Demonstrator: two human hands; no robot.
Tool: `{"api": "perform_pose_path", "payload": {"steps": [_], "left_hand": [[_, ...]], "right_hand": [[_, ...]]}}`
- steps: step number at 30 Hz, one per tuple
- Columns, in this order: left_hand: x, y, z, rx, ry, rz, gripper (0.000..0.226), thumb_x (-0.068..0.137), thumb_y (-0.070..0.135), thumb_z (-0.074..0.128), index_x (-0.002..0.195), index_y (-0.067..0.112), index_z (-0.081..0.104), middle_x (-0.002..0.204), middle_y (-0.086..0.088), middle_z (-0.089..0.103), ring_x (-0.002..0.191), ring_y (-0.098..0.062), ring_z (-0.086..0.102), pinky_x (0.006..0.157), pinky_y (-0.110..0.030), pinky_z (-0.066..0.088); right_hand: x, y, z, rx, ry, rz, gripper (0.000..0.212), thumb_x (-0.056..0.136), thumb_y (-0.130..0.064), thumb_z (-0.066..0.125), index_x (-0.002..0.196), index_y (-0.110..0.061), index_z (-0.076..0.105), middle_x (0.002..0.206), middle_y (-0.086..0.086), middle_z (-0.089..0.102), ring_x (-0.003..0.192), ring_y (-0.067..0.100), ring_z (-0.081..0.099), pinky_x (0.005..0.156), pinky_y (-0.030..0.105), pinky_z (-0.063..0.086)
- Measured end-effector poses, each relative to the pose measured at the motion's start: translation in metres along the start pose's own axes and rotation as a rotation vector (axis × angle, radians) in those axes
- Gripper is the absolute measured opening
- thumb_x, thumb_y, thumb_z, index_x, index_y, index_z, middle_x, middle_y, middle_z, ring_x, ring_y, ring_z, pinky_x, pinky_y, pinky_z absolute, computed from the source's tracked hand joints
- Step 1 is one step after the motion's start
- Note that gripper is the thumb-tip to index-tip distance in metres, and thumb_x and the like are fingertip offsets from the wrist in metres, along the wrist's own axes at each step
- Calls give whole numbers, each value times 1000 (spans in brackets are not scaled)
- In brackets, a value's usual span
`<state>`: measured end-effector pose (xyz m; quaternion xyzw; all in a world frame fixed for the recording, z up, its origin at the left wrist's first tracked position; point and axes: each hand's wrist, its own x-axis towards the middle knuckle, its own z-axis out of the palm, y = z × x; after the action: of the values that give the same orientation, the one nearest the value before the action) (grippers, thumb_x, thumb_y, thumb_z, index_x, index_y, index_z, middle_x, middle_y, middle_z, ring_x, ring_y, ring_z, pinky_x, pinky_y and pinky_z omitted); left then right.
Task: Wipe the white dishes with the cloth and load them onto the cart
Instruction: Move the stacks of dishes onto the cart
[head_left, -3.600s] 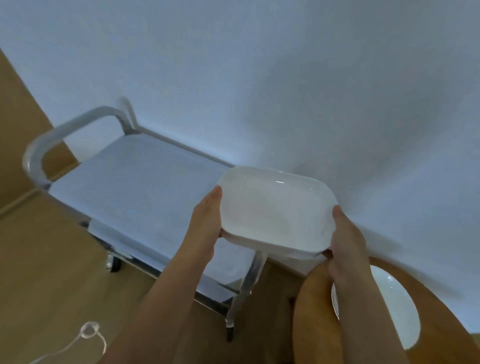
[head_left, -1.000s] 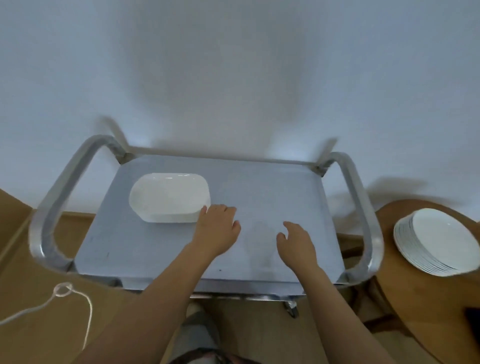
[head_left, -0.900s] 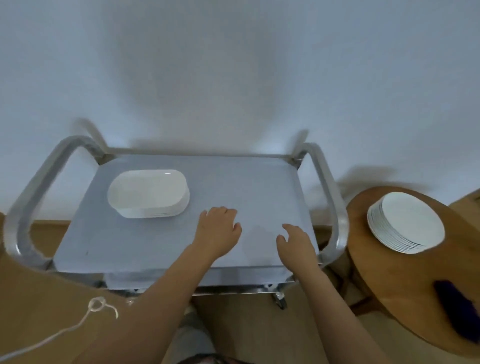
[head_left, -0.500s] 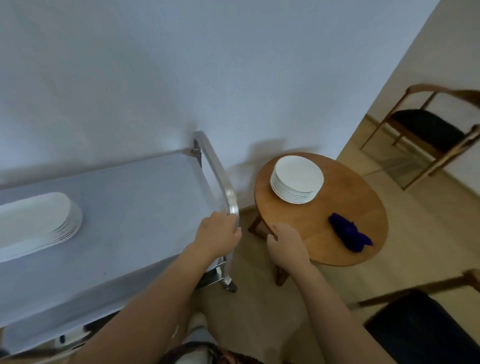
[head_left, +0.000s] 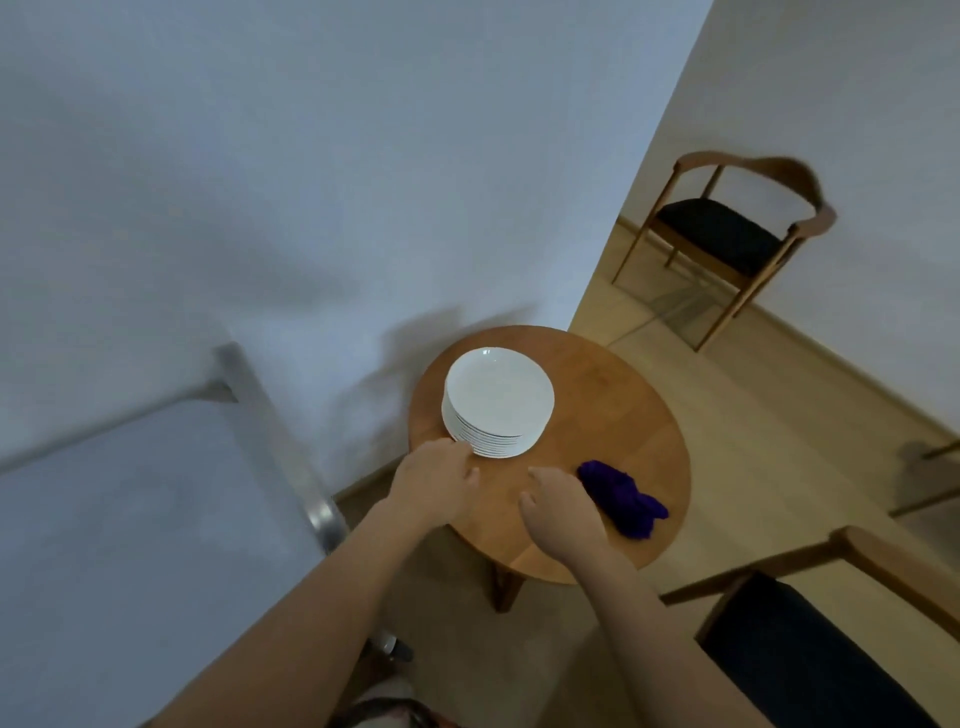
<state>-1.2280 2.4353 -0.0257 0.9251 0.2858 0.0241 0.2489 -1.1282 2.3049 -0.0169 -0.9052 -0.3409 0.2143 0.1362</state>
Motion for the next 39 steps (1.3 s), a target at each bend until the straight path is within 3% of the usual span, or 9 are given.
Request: {"api": "perform_pose_path", "payload": {"steps": [5,9,15,19,26,30,33,36,39], "left_hand": [[53,-12,8,-25,-89,-10,28,96,31,40,108,14,58,104,-4,61,98,-20,58,88,-36,50],[88,-22,22,-84,-135,-72,28,96,32,41,113,15,57,104,-1,62,89,-11,55,79,-25,48],[143,-37,59,-259,-86,-385,49,95,38,47,140,20,38,143,-1,44,128,-20,45,102,-34,40],[173,-49,89,-391,-14,-585,55,92,38,52,141,20,36,143,-4,42,128,-25,44,101,-42,43],[200,-68,139,-684,166,-844,76,86,49,57,147,28,16,151,-2,30,136,-27,33,105,-53,37],[205,-71,159,-997,280,-961,55,82,48,63,131,44,37,124,11,49,112,-17,49,90,-42,48],[212,-70,164,-1229,351,-1039,36,82,37,67,106,50,45,97,21,52,87,-7,53,66,-26,47],[216,-68,171,-1439,406,-1107,19,84,29,65,95,39,53,96,11,58,88,-13,55,63,-31,47],[216,-61,174,-1514,450,-1173,16,85,27,62,93,36,51,95,6,58,87,-18,56,58,-31,46]], "right_hand": [[45,11,-9,-1,-10,32,31,95,-20,43,120,-8,55,123,7,58,111,19,56,89,28,46],[81,23,-10,-37,-40,6,33,98,-26,40,118,-6,56,121,11,60,109,23,56,91,33,46],[152,53,0,151,-10,61,45,98,-37,41,135,-12,44,138,7,48,125,21,44,99,30,36],[211,81,7,231,12,115,52,95,-38,49,138,-11,38,141,9,42,129,24,37,91,26,30],[309,115,21,229,-180,18,66,90,-51,50,142,-15,31,143,7,40,129,25,40,102,43,41],[343,116,29,419,-317,-1,45,92,-48,49,130,-25,44,119,-8,54,105,13,54,70,19,47],[361,112,33,680,-460,190,33,92,-46,51,119,-29,53,115,-6,62,98,14,60,67,25,52],[370,115,34,829,-571,302,17,91,-47,51,101,-36,58,105,-7,67,95,14,64,75,32,54],[370,117,38,916,-619,358,19,90,-48,52,104,-36,57,100,-6,70,93,17,66,65,32,56]]}}
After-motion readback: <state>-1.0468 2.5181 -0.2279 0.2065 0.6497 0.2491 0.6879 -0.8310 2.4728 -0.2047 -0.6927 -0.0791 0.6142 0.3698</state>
